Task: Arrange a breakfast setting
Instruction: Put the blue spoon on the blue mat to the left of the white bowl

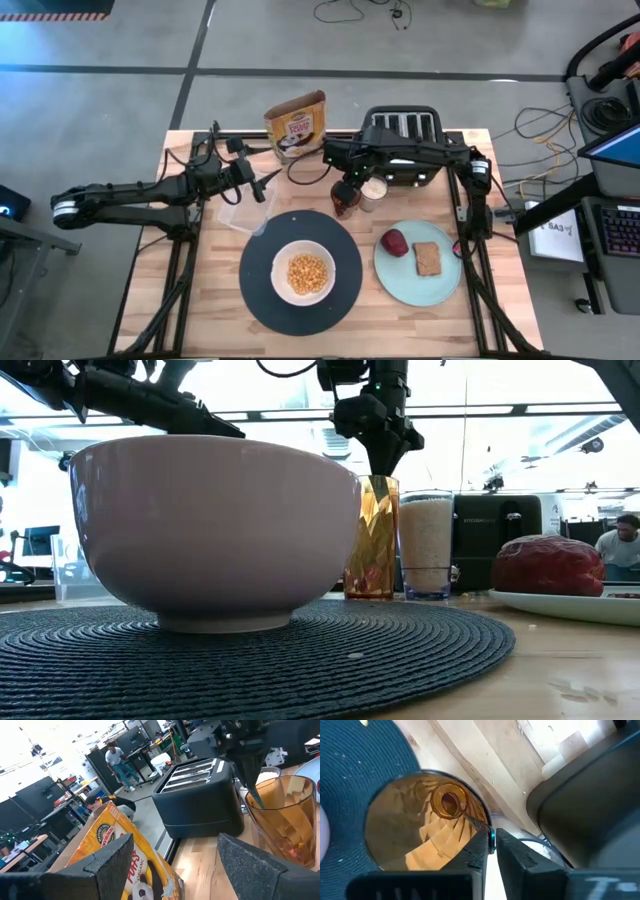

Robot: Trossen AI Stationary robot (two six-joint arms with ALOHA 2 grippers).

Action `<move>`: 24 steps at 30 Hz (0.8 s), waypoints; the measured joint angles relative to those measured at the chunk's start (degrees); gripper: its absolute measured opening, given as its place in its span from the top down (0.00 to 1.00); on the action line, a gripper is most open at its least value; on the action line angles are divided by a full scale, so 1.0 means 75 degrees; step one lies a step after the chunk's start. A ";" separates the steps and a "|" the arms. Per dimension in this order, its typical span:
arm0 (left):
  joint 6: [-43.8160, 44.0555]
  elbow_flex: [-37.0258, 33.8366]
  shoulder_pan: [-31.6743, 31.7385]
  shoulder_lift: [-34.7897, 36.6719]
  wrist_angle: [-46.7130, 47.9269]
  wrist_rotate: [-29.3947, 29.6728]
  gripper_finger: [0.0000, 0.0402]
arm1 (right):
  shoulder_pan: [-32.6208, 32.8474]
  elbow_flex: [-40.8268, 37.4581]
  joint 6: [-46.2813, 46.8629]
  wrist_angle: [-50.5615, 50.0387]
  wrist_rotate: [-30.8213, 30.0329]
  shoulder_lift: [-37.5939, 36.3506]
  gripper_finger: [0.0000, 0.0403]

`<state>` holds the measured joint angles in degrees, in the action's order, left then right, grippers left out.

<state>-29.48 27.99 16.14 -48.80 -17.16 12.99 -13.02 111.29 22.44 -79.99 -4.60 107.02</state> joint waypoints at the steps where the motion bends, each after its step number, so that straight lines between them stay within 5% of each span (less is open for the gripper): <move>1: -0.0002 0.0000 0.0000 0.0003 0.0002 0.0000 0.32 | 0.0000 0.0042 0.0000 0.0004 0.0000 0.0000 0.94; 19: 0.0035 0.0000 -0.0001 0.0002 0.0002 -0.0009 0.32 | 0.0003 0.0219 -0.0172 -0.0027 0.0001 -0.0098 0.98; 24: 0.0357 0.0000 0.0000 -0.0046 -0.0020 -0.1042 0.32 | 0.0013 0.0410 -0.0257 -0.0039 0.0006 -0.0262 0.98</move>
<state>-26.81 27.99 16.14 -49.14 -17.31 5.18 -12.92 114.36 20.51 -80.28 -4.56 105.06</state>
